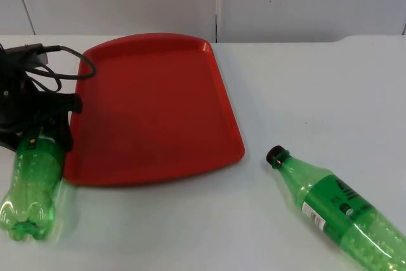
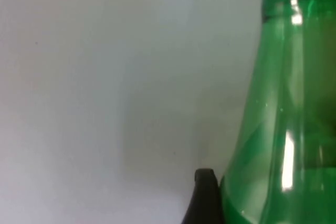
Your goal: Place the bottle upright on the tray.
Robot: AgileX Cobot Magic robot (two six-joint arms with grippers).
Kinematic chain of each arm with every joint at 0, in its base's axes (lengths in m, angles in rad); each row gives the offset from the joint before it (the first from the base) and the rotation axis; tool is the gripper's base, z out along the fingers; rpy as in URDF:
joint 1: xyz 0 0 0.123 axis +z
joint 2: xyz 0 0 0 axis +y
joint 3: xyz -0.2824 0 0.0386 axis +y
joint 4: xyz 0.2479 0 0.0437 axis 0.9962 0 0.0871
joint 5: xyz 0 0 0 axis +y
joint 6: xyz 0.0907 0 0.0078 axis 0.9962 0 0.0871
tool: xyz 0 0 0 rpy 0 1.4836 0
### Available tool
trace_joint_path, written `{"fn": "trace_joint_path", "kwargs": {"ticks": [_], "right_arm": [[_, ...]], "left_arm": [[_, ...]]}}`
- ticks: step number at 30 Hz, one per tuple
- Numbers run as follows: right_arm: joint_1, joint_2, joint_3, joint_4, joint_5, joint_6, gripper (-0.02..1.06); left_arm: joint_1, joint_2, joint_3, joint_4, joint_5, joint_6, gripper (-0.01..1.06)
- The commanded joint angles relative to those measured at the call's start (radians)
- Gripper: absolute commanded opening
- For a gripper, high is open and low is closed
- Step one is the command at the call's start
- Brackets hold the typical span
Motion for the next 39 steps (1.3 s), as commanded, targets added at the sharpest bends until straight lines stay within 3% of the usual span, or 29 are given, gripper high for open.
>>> {"fn": "trace_joint_path", "kwargs": {"ticks": [1,20,26,34,38,39], "right_arm": [[0.005,-0.003,0.002,0.004,-0.006,-0.004,1.05],[0.005,-0.003,0.002,0.004,-0.006,-0.004,1.05],[0.005,-0.003,0.002,0.004,-0.006,-0.004,1.05],[0.005,-0.003,0.002,0.004,-0.006,-0.004,1.05],[0.005,-0.003,0.002,0.004,-0.006,-0.004,1.05],[0.005,-0.003,0.002,0.004,-0.006,-0.004,1.05]], "left_arm": [[-0.003,0.001,-0.002,0.000,0.004,-0.011,0.00],[-0.003,-0.058,-0.002,-0.010,0.102,-0.006,0.00],[-0.003,-0.121,-0.002,-0.066,0.107,0.047,0.00],[-0.003,-0.292,-0.002,-0.317,0.034,0.254,0.00],[-0.003,-0.420,-0.002,-0.595,-0.067,0.508,0.00],[-0.003,-0.420,-0.002,-0.595,-0.067,0.508,0.00]]}}
